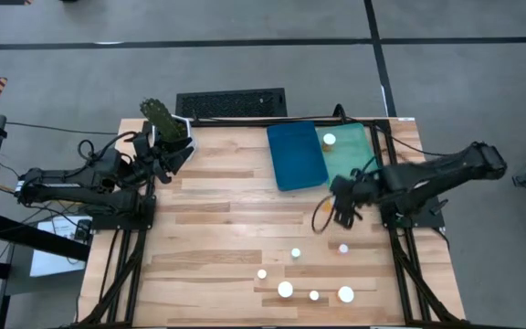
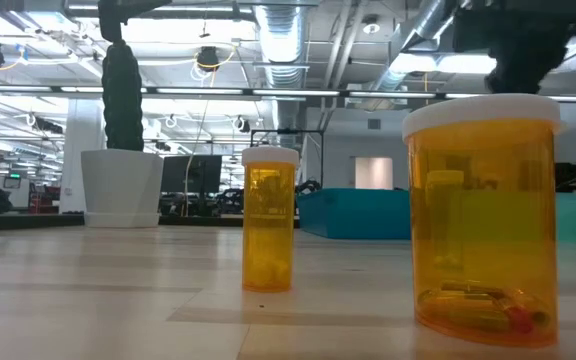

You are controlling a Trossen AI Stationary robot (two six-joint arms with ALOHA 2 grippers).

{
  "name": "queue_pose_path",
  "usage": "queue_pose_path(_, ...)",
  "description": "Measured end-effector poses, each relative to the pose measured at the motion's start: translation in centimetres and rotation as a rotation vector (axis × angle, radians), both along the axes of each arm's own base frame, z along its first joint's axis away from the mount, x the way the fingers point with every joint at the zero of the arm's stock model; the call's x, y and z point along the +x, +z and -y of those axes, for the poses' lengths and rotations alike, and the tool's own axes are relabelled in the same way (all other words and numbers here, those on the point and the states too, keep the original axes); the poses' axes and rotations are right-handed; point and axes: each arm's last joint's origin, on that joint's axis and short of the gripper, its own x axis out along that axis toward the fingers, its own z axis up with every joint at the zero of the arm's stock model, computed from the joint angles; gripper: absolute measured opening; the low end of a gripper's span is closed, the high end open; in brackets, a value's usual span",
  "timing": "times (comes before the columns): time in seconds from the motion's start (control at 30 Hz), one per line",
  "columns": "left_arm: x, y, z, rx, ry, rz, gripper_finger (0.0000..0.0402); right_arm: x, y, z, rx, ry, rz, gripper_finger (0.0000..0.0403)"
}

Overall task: Pick and place medicine bottles into bin by pill shape (circle, oval)
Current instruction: Put the orange capsule bottle into the light blue bin

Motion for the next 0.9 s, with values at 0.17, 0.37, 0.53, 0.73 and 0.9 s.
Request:
queue_pose_path(0.17, 0.0, 0.0, 0.0, 0.0, 0.0, 0.0, 0.0297, -1.5, 1.2, 3.6, -0.057, -0.185, 0.044, 0.0221)
queue_pose_path(0.37, 0.0, 0.0, 0.0, -0.001, 0.006, 0.001, 0.0297, -1.9, 1.0, 7.5, -0.131, -0.335, 0.005, 0.022)
queue_pose_path(0.53, 0.0, 0.0, 0.0, -0.001, 0.006, 0.001, 0.0297, -1.9, 0.3, 10.4, -0.218, -0.44, -0.072, 0.022)
queue_pose_path(0.73, 0.0, 0.0, 0.0, 0.001, 0.007, 0.0, 0.0297, -1.7, -0.2, 13.9, -0.254, -0.546, -0.07, 0.0222)
queue_pose_path(0.9, 0.0, 0.0, 0.0, 0.005, 0.008, -0.003, 0.0297, -1.6, -1.2, 16.4, -0.253, -0.619, -0.08, 0.0222)
